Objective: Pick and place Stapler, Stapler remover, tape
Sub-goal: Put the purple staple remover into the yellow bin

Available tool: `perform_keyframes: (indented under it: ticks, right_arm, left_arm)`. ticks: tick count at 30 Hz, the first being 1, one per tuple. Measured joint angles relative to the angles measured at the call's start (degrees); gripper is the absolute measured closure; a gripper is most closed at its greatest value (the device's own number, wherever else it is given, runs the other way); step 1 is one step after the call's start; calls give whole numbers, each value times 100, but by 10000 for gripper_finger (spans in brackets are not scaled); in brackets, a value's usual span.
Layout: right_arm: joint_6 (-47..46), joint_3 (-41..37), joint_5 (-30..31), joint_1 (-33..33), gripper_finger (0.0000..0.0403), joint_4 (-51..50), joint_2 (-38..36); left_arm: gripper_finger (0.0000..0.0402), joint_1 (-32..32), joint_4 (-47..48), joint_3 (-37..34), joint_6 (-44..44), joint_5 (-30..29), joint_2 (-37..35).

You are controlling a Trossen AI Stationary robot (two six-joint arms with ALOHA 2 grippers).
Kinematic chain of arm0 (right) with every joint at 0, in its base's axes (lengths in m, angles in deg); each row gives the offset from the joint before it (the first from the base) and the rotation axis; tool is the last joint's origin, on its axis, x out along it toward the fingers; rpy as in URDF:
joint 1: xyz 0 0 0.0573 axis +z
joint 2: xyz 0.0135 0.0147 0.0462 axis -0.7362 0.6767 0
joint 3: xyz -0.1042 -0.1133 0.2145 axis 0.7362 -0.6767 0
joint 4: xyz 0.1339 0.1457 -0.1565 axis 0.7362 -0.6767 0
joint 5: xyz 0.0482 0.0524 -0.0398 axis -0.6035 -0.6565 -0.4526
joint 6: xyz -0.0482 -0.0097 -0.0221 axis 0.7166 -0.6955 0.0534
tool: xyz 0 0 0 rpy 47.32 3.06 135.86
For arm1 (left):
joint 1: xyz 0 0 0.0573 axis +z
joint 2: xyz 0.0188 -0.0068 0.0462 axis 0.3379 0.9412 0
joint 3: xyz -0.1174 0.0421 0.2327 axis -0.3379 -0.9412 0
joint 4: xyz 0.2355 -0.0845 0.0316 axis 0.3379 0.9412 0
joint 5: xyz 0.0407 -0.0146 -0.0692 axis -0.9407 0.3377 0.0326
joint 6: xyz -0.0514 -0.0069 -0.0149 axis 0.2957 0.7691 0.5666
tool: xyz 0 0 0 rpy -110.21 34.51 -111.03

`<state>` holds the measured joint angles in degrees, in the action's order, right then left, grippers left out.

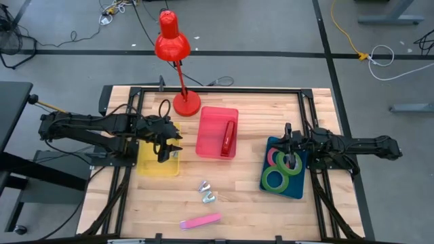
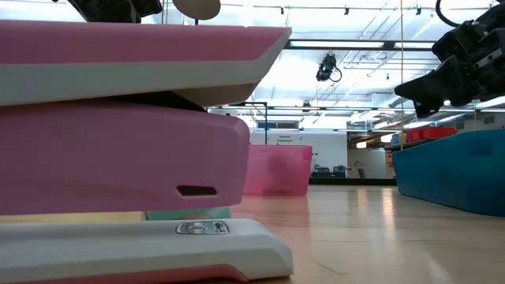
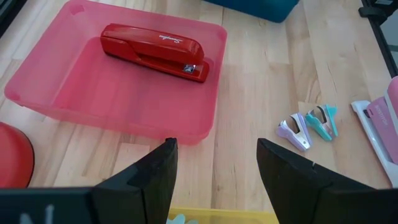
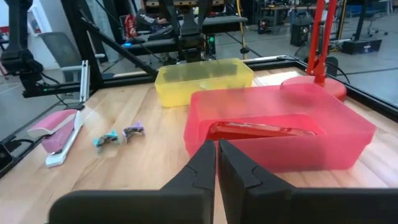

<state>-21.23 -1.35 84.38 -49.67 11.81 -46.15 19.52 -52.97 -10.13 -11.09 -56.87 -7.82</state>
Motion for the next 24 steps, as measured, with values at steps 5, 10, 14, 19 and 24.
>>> perform_keyframes:
  ticks: [5, 10, 14, 19, 24]
  right_arm:
    - [0, 0, 1, 0, 382, 0, 0]
    - [2, 0, 1, 0, 382, 0, 0]
    - [2, 0, 1, 0, 382, 0, 0]
    - [4, 0, 1, 0, 382, 0, 0]
    - [2, 0, 1, 0, 382, 0, 0]
  left_arm:
    - [177, 0, 0, 0, 0, 0, 0]
    - [177, -1, 0, 0, 0, -1, 0]
    - [177, 0, 0, 0, 0, -1, 0]
    - [177, -1, -30, 0, 0, -1, 0]
    - [177, 12, -280, 1, -145, -168, 0]
